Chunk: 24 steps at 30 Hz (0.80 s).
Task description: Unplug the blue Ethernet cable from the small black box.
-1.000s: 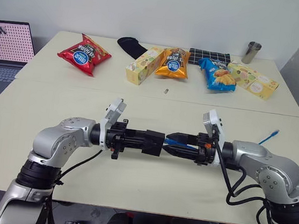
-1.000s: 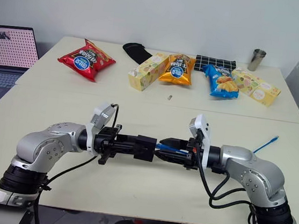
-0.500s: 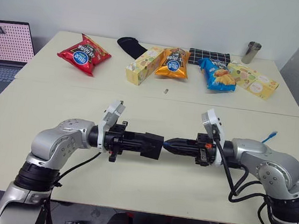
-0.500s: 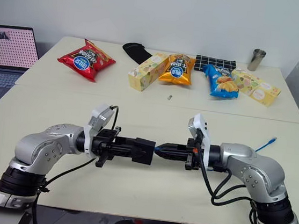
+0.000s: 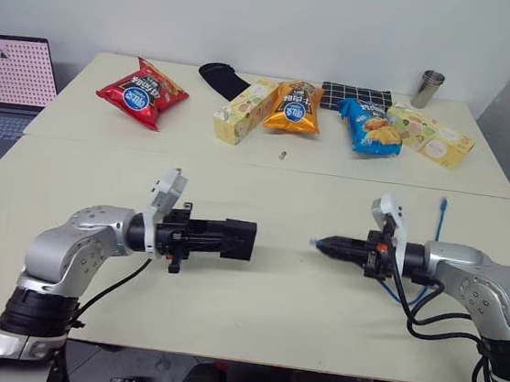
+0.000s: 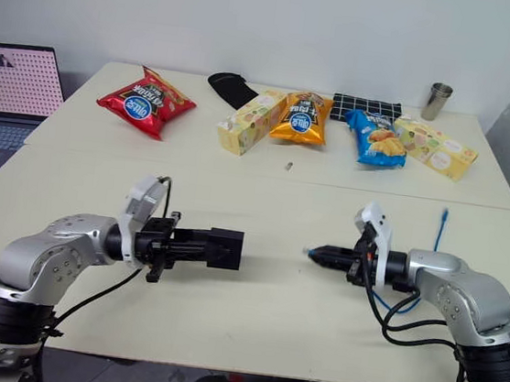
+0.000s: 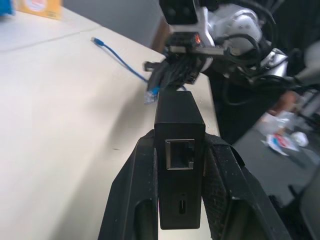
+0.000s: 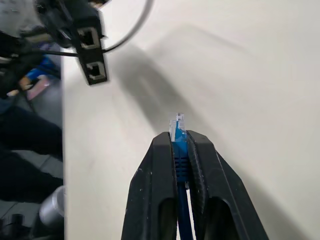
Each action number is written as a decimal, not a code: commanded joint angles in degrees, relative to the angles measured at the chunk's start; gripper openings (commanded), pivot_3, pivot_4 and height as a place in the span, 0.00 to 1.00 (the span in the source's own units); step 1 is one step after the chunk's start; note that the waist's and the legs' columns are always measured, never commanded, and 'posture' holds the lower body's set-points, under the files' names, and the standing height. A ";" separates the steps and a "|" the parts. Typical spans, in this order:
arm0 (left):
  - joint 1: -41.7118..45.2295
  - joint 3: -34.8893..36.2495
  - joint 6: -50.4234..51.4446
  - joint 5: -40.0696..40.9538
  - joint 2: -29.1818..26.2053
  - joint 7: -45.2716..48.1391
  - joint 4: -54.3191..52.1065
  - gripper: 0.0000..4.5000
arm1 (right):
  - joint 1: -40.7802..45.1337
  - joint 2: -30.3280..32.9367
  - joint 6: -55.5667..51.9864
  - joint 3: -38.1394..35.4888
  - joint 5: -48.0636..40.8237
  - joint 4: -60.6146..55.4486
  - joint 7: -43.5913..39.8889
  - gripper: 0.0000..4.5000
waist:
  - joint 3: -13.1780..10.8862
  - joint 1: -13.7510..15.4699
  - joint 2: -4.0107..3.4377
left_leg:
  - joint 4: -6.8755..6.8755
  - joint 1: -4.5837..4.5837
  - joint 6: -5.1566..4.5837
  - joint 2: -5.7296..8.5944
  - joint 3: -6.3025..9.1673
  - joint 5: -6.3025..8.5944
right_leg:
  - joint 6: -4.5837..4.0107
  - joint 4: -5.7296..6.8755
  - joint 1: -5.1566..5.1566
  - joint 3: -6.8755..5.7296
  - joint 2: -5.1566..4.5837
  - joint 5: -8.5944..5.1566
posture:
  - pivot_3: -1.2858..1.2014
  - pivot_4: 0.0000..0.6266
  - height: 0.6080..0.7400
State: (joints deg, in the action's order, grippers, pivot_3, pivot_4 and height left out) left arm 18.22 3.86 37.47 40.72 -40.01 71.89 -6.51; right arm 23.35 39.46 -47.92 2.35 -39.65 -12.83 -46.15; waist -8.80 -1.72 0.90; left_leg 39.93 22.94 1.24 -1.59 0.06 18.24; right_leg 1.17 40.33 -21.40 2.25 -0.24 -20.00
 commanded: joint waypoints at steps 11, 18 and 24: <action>2.23 0.54 -4.09 -5.68 3.27 -10.77 0.96 0.17 | 9.26 -9.72 23.82 1.94 30.40 19.26 23.66 0.37 | -0.02 -0.08 -0.02 | -0.02 0.05 0.04 0.00 -0.15 -0.02 | 0.00 0.11 -0.16 0.07 -0.01 0.00 | 0.52 0.24 1.00; 6.77 1.06 -16.48 -16.80 8.41 -22.70 10.94 0.17 | 7.00 -7.22 22.26 1.81 24.41 8.13 11.13 0.74 | -0.02 0.04 -0.02 | 0.00 0.05 0.04 0.02 -0.15 -0.02 | 0.00 0.11 -0.15 0.07 -0.01 0.00 | 0.52 0.24 1.00; 10.40 2.54 -38.61 -27.69 15.23 -36.50 25.63 0.17 | 4.44 -5.08 14.47 3.34 18.07 -4.68 4.57 0.90 | 0.00 0.16 0.01 | -0.01 0.05 0.03 0.00 -0.13 -0.02 | 0.00 0.08 -0.14 0.02 -0.03 0.00 | 0.52 0.24 1.00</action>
State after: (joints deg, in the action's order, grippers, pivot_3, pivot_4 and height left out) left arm 27.19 4.70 4.93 14.86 -25.86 39.35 16.73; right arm 27.32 34.22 -31.80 5.97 -20.39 -14.06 -41.41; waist -8.80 -1.56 0.90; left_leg 39.95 23.00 1.28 -1.59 -0.06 18.23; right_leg 1.18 40.42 -21.54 2.27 -0.27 -19.99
